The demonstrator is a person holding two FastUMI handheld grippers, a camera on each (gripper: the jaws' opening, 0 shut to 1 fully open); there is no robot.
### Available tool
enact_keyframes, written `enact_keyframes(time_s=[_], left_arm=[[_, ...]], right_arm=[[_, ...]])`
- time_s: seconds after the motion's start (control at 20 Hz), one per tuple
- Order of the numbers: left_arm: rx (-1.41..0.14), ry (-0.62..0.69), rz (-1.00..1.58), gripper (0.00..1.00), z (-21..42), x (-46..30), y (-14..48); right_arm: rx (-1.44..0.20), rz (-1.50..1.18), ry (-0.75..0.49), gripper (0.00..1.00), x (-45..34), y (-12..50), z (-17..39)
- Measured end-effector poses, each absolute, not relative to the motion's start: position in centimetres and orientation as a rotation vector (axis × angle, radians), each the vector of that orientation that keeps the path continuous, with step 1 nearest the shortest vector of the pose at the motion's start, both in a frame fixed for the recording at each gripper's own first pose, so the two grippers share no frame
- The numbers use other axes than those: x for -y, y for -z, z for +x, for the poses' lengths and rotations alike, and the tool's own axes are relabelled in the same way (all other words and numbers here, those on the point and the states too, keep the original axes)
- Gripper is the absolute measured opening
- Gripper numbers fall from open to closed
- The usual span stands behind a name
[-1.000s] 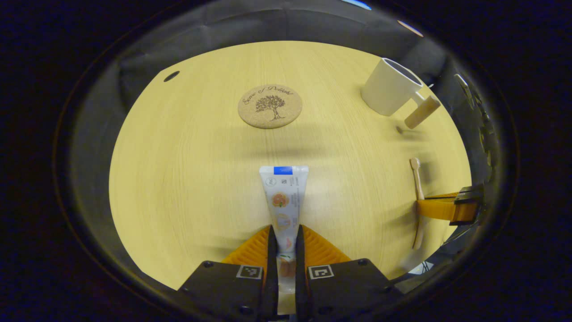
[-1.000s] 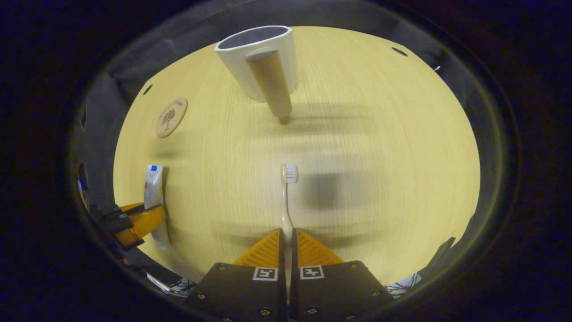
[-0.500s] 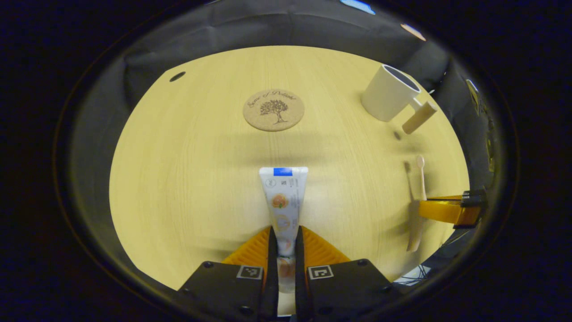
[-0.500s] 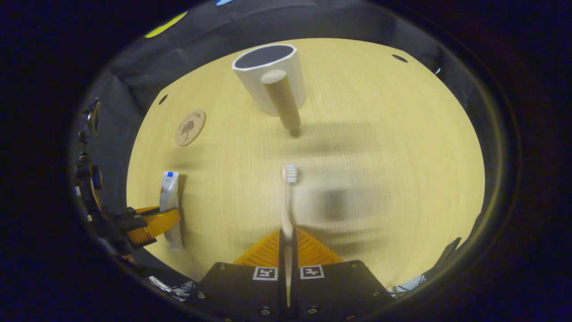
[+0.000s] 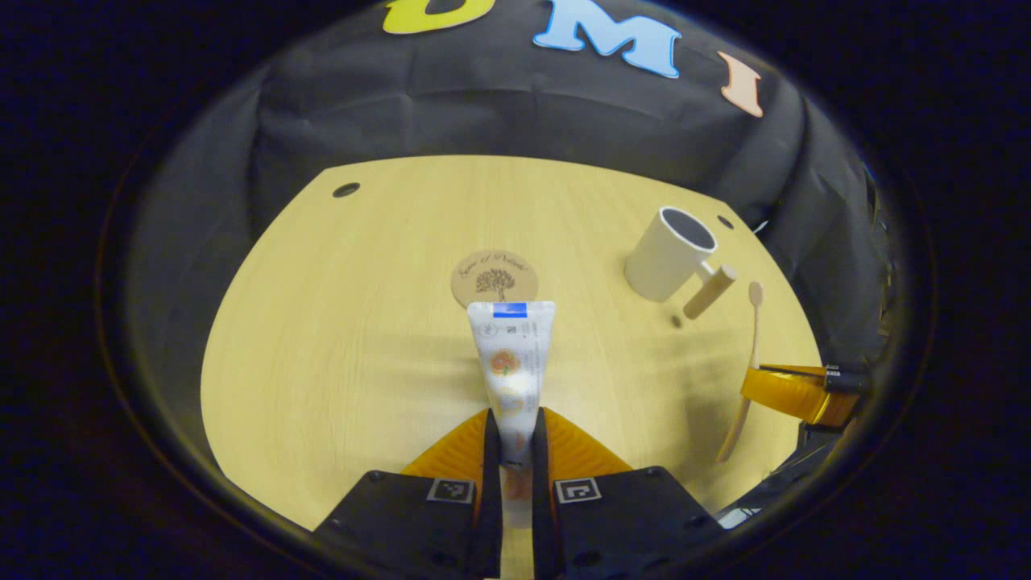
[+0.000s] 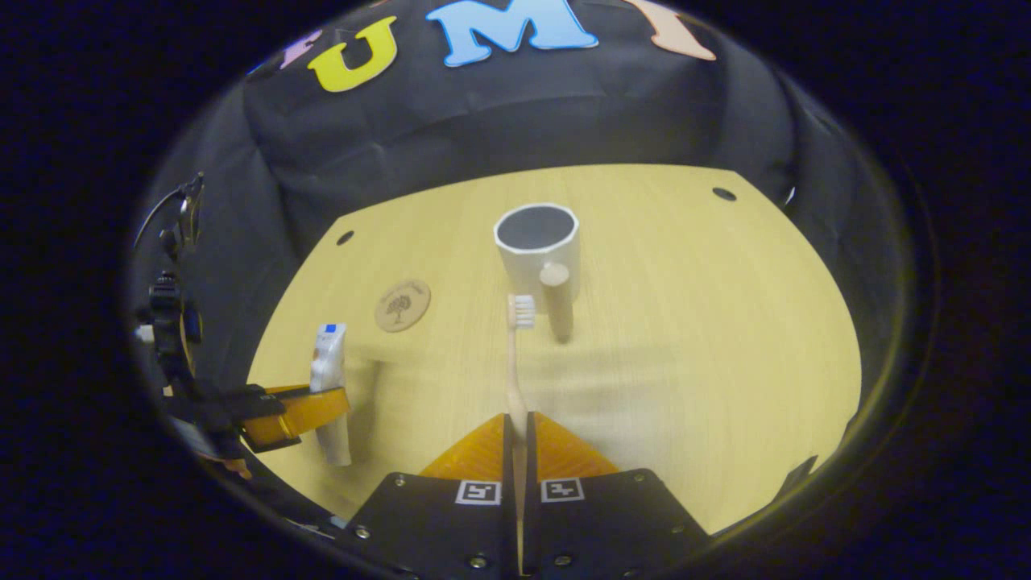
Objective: Put the toothbrush and toothpaste on the desktop into the cup, then pick up the cup and place it on the coaster on the desktop.
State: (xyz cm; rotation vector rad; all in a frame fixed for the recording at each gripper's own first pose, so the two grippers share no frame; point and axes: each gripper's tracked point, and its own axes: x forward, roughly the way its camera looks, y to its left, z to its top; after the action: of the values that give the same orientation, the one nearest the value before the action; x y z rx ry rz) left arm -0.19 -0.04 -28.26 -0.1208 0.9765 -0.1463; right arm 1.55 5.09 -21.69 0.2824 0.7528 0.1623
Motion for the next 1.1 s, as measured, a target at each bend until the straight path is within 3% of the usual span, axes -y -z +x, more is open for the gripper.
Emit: enact_keyframes(time_s=[0.4,0.85,1.1], left_arm=[[-0.704,0.156,-0.196,0.22,4.7,1.7,21.1],[-0.518,0.162,-0.22,0.22,9.6,2.4,16.2],[-0.428,0.187,-0.21,0.21,11.8,3.4,13.6]], right_arm=[[-0.488,0.24,-0.137,0.03,-4.0,15.2,5.5],[-0.223,0.221,-0.13,0.03,-2.5,8.8,11.3],[-0.163,0.207,-0.112,0.03,-2.1,8.3,14.8]])
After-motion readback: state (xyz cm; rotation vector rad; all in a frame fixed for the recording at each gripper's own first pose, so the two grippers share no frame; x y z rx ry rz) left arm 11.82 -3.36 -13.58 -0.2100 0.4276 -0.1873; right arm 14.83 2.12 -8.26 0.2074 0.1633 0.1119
